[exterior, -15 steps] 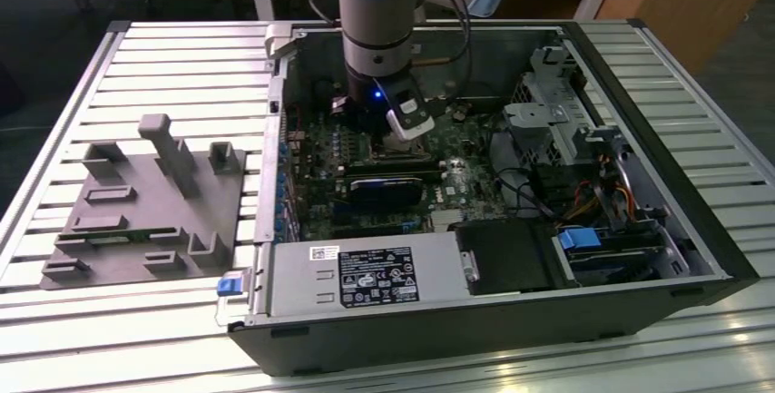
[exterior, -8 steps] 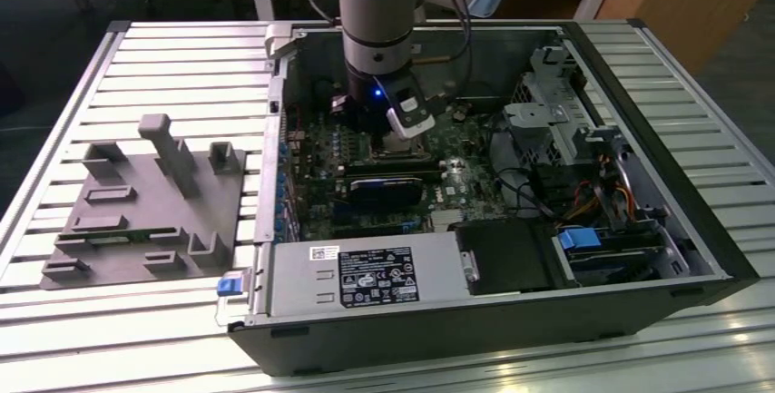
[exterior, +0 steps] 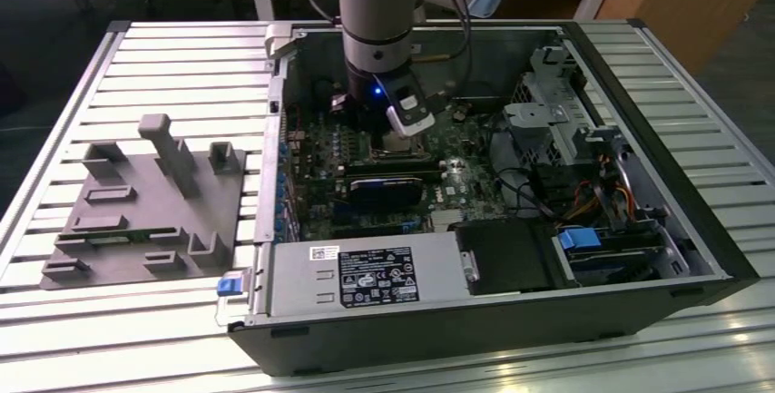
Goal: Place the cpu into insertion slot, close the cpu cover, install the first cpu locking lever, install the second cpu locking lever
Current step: 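Close the cpu cover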
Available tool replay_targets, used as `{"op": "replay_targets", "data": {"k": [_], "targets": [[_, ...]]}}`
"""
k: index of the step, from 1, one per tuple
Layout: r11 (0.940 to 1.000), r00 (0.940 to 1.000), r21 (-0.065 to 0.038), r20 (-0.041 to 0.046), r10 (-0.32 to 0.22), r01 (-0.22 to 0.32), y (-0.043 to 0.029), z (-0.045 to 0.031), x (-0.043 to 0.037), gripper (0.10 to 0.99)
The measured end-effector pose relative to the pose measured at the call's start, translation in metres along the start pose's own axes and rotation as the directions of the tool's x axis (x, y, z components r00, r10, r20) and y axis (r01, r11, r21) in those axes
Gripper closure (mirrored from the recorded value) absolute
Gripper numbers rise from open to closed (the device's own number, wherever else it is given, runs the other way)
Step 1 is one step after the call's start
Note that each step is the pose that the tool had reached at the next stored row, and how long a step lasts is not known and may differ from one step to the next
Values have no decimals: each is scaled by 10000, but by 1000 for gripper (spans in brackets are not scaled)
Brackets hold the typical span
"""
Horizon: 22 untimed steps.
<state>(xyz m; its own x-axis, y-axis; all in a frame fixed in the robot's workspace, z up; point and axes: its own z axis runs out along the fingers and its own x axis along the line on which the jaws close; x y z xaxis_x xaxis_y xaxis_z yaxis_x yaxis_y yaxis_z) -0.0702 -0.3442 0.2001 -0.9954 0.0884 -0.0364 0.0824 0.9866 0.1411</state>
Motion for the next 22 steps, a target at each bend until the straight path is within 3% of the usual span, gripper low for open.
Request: {"op": "replay_targets", "data": {"k": [8,17,22], "targets": [[9996,10000,297,3,-12,12,57,12,3,984],[9995,10000,299,-4,-40,40,60,16,-1,984],[9995,10000,301,-8,-40,40,63,18,-50,984]]}}
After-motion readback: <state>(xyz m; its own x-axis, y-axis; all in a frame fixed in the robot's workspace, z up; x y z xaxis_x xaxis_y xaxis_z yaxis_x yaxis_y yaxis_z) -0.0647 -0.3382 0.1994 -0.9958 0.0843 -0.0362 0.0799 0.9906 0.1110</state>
